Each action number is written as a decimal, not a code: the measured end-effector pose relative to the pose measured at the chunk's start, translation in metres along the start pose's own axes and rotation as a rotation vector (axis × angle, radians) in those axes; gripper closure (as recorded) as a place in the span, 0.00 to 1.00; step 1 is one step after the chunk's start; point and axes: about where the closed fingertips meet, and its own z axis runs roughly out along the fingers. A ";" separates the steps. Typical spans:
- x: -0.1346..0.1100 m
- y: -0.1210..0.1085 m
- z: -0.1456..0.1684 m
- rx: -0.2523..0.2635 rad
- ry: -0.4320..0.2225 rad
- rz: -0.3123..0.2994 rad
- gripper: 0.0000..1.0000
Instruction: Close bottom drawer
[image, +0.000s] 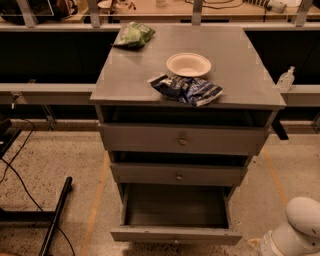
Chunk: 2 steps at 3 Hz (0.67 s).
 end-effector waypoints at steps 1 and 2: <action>-0.018 -0.014 0.023 -0.046 -0.053 -0.082 0.00; -0.037 -0.042 0.057 -0.088 -0.133 -0.148 0.00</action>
Offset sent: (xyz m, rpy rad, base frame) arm 0.0699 0.0679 -0.1045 0.3274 -0.0551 0.1415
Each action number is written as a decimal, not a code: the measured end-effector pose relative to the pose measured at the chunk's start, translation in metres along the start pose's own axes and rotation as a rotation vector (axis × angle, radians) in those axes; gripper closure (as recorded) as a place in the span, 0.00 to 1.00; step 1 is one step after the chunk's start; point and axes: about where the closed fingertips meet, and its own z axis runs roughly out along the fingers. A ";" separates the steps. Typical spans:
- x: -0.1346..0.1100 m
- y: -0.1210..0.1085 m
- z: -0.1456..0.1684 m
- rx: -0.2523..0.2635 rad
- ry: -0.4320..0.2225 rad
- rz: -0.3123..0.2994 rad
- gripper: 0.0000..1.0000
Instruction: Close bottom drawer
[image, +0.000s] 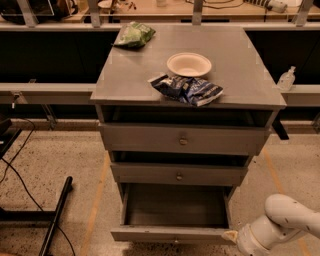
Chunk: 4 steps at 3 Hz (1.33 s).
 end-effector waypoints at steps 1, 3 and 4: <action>0.007 -0.044 0.044 -0.045 -0.026 -0.017 0.00; 0.032 -0.088 0.108 -0.143 -0.039 0.021 0.00; 0.054 -0.106 0.129 -0.165 -0.035 0.053 0.00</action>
Offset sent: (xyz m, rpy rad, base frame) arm 0.0524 0.0198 -0.1918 0.0971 0.2076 0.0594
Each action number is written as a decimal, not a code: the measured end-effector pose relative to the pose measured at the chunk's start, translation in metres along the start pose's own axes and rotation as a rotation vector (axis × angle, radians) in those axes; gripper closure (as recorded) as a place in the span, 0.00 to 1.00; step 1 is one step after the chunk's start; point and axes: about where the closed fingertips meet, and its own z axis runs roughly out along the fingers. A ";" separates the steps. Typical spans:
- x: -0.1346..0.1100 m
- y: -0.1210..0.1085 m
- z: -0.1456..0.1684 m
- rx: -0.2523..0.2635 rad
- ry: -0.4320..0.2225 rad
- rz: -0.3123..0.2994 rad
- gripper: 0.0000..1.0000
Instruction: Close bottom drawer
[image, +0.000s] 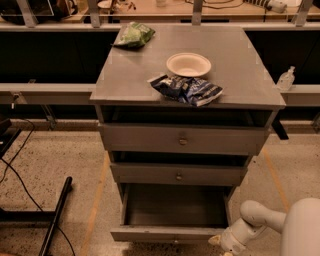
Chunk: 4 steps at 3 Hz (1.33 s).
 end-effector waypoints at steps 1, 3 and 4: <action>0.014 -0.012 0.010 -0.020 0.008 -0.008 0.00; 0.029 -0.022 0.026 -0.106 0.021 -0.012 0.13; 0.041 -0.027 0.034 -0.090 0.010 -0.007 0.39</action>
Offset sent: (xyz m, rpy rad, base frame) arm -0.0023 -0.0107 -0.0478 0.0431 0.1203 0.1208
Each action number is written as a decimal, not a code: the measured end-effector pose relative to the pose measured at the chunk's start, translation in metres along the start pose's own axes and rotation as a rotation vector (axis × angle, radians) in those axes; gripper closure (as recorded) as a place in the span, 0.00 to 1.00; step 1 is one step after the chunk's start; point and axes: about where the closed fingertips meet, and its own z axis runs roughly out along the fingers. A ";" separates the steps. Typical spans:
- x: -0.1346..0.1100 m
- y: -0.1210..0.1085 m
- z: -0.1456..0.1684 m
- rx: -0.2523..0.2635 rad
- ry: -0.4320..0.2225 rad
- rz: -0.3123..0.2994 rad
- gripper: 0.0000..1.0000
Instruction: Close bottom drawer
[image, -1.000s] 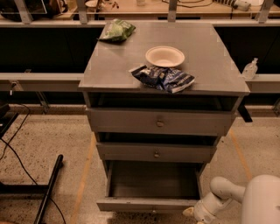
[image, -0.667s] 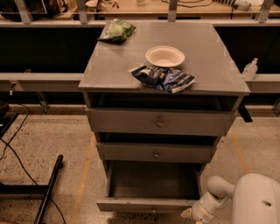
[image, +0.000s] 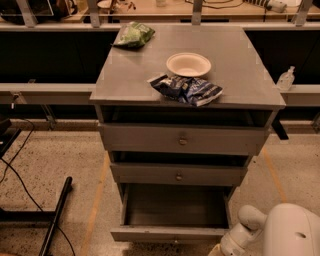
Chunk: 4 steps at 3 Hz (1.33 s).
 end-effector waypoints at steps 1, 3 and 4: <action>0.008 -0.003 0.000 0.037 -0.019 0.002 0.61; 0.011 -0.026 0.008 0.178 -0.097 -0.037 0.91; 0.009 -0.038 0.012 0.221 -0.132 -0.045 1.00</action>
Offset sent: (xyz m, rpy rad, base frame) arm 0.0079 -0.0182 -0.0166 0.0014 -0.1829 -0.1128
